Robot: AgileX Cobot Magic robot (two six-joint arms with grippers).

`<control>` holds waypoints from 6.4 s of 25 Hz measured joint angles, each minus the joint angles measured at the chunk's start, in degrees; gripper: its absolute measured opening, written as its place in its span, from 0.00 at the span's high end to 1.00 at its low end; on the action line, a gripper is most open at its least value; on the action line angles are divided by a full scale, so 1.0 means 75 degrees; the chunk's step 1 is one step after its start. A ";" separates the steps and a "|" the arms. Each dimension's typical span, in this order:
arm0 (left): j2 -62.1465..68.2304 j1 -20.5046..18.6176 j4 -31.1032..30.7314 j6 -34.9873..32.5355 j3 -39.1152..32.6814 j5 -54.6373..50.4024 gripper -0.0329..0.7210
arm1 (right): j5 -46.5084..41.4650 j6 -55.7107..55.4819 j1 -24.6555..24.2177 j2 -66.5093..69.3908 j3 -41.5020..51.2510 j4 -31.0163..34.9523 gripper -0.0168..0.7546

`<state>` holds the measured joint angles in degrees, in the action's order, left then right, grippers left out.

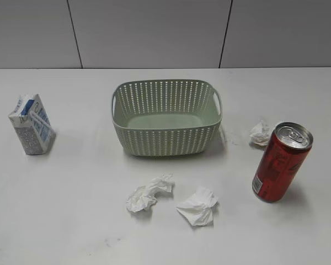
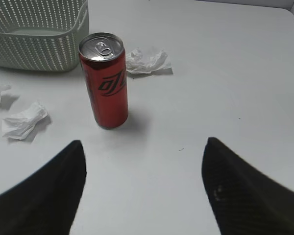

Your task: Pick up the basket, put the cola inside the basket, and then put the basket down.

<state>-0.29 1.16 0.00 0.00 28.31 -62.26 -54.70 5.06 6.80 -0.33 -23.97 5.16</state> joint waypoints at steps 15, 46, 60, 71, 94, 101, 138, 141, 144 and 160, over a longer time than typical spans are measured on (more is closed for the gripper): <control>0.0000 0.0000 0.0041 0.0000 0.0000 0.0000 0.27 | 0.0000 0.0000 0.0000 0.0000 0.0000 0.0000 0.24; 0.4102 0.0099 0.0869 0.0051 0.2299 0.1180 0.18 | 0.0000 -0.0008 0.0000 0.0000 0.0000 0.0148 0.24; 0.9395 0.2012 0.1304 0.0051 0.5717 0.0831 0.18 | 0.0008 -0.0014 0.0000 0.0000 0.0000 0.0164 0.24; 1.2909 0.2880 0.1330 0.0417 0.8352 -0.0293 0.20 | 0.0008 -0.0014 0.0000 0.0000 0.0006 0.0226 0.24; 1.6690 0.3731 0.0464 0.2091 0.9979 -0.0011 0.26 | 0.0008 -0.0017 0.0000 0.0000 0.0023 0.0303 0.24; 1.7003 0.3731 0.0495 0.2277 0.9979 0.0102 0.37 | 0.0008 -0.0017 0.0000 0.0000 0.0023 0.0310 0.24; 1.4040 0.3441 0.1308 0.2911 0.7658 -0.0923 0.96 | 0.0122 -0.0510 0.0000 0.1417 -0.0874 0.0566 0.24; 1.3367 0.3441 0.1417 0.2911 0.6496 -0.0307 0.96 | 0.0112 -0.0260 0.0000 0.2511 -0.1443 0.0658 0.24; 1.2811 0.3441 0.1442 0.2918 0.5690 0.0184 0.96 | -0.0063 0.0259 0.0000 0.3830 -0.2181 0.1003 0.24; 1.2645 0.3865 0.1500 0.2614 0.5332 0.0844 0.96 | -0.0808 0.0111 0.0008 0.9358 -0.5054 0.1790 0.19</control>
<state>94.55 30.15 11.25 19.61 68.30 -55.93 -60.76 5.89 6.85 69.85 -61.87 18.59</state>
